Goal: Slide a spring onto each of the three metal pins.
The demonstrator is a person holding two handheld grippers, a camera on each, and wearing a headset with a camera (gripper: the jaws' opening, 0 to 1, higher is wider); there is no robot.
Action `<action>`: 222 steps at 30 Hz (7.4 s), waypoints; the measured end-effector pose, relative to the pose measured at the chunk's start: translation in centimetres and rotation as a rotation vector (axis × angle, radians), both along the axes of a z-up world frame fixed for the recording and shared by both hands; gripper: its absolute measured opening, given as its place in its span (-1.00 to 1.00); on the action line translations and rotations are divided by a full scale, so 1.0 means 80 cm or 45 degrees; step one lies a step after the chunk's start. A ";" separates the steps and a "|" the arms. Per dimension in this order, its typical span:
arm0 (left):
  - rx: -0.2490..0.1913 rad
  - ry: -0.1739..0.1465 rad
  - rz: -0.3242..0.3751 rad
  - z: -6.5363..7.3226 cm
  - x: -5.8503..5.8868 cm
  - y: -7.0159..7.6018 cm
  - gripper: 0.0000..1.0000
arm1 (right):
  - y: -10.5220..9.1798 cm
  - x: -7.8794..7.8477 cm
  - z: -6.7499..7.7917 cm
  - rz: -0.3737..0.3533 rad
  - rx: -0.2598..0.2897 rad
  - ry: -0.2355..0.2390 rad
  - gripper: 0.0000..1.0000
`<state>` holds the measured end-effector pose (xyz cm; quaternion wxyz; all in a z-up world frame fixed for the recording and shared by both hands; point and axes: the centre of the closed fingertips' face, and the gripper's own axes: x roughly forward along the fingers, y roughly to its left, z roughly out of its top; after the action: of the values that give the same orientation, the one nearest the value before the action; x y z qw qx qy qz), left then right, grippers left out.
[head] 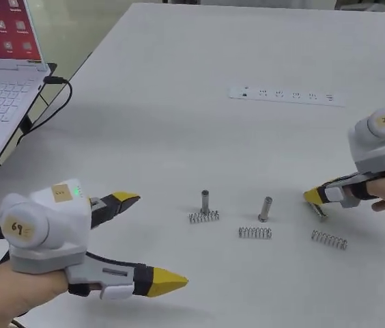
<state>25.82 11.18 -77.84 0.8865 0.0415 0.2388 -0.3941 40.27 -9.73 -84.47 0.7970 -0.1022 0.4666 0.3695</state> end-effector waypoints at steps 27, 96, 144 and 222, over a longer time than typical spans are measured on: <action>-0.006 0.012 -0.009 -0.006 -0.002 -0.001 0.96 | 0.003 0.003 -0.009 0.024 -0.099 -0.004 -0.85; -0.002 -0.007 -0.033 0.003 -0.001 -0.014 0.95 | -0.025 -0.041 0.044 -0.003 0.149 -0.343 -0.89; -0.042 -0.018 -0.036 0.013 0.004 -0.016 0.96 | -0.025 -0.077 0.063 0.133 0.168 -0.437 -0.34; -0.049 0.009 -0.015 0.003 -0.008 -0.014 0.96 | -0.032 -0.109 -0.007 0.671 -0.202 -0.285 -0.82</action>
<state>25.15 10.05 -77.59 0.8839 0.0245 0.2342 -0.4041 31.52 -12.28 -85.06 0.7097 -0.3219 0.3605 0.5127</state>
